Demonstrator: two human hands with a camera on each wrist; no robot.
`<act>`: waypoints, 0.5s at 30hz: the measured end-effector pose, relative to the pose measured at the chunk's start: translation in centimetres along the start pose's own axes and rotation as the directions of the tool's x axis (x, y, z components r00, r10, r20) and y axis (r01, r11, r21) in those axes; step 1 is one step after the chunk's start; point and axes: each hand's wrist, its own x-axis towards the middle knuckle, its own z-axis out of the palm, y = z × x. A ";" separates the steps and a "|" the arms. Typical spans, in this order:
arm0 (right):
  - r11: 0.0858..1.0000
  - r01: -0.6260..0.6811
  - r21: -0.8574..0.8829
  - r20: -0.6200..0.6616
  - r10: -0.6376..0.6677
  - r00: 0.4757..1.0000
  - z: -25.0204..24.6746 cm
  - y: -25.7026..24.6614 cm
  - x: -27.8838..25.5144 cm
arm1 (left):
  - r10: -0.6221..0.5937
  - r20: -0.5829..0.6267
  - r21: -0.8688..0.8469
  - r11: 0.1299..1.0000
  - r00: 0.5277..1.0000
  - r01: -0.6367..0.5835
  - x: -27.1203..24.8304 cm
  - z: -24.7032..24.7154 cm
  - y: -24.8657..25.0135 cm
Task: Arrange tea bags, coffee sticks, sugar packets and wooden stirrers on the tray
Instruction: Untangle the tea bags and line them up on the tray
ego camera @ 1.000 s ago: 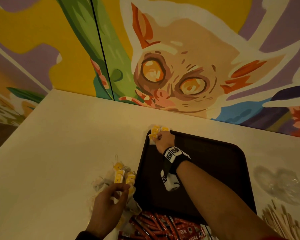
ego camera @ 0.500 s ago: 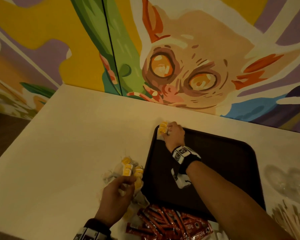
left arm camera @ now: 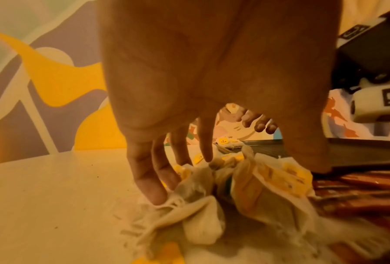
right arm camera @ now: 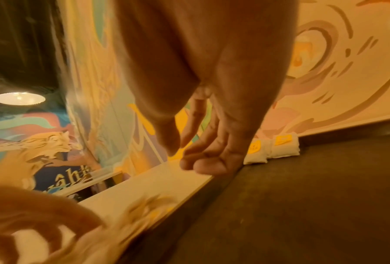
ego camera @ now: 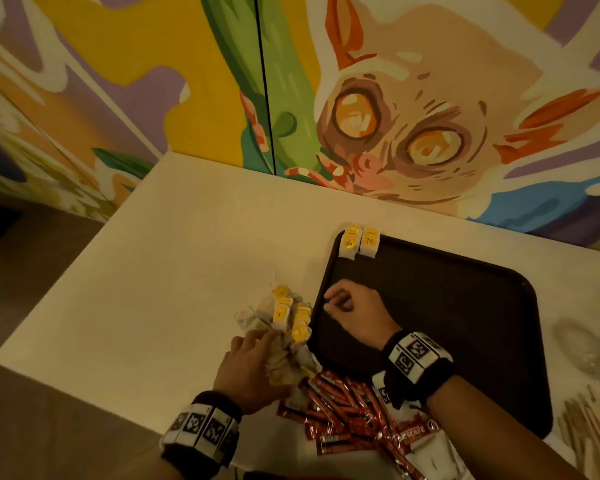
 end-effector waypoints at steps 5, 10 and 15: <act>0.990 0.079 -0.114 0.161 -0.060 0.985 3.1 0.5 -2.7 | 0.048 -0.097 0.078 0.996 0.994 -0.040 0.3 2.1 -0.8; 0.961 0.143 -0.238 0.248 -0.082 0.965 5.4 0.5 -4.4 | 0.072 -0.236 0.001 0.997 0.969 -0.073 0.2 2.9 -1.6; 0.916 0.170 -0.363 0.288 -0.063 0.955 7.1 0.3 -4.7 | 0.076 -0.355 -0.032 0.995 0.932 -0.093 -0.2 2.9 -1.6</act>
